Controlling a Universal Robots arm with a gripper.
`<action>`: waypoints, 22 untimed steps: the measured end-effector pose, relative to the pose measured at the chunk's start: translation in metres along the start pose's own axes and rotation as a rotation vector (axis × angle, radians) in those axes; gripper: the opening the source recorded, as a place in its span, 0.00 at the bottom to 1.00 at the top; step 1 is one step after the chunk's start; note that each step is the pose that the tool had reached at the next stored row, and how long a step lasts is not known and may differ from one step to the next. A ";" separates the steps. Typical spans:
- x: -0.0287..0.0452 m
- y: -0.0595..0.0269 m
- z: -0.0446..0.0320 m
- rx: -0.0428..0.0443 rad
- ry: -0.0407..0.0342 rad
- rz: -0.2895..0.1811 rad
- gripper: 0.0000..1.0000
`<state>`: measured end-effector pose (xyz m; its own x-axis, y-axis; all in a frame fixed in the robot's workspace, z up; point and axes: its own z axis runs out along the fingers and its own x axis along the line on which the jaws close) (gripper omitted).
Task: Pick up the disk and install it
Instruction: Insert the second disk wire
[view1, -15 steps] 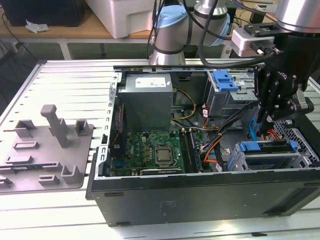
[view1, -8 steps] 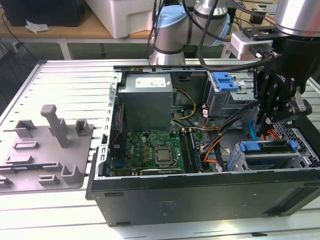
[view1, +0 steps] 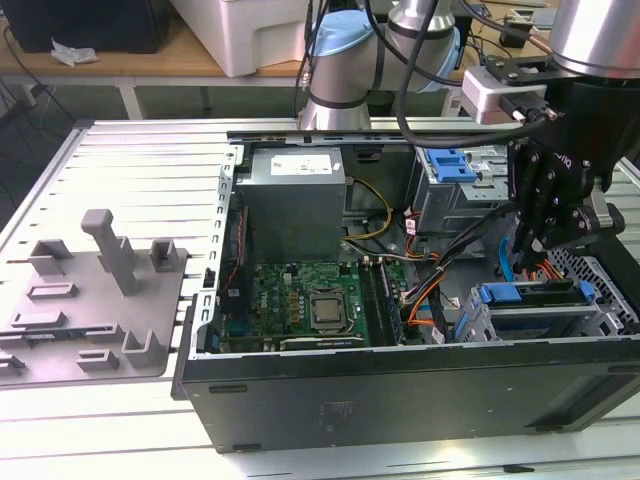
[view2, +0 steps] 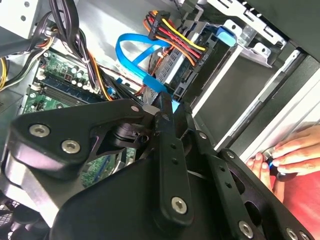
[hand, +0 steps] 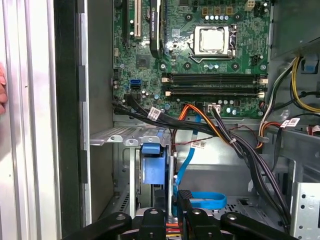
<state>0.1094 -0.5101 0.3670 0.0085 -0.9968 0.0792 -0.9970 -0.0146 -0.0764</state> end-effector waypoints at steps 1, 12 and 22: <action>0.0004 0.0000 0.0002 0.0000 0.0000 0.000 0.24; -0.0011 -0.0001 0.0020 0.0001 -0.0048 0.000 0.24; -0.0004 -0.0007 0.0021 0.0008 -0.0737 0.006 0.24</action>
<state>0.1102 -0.5099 0.3649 0.0085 -0.9999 0.0054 -0.9970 -0.0089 -0.0774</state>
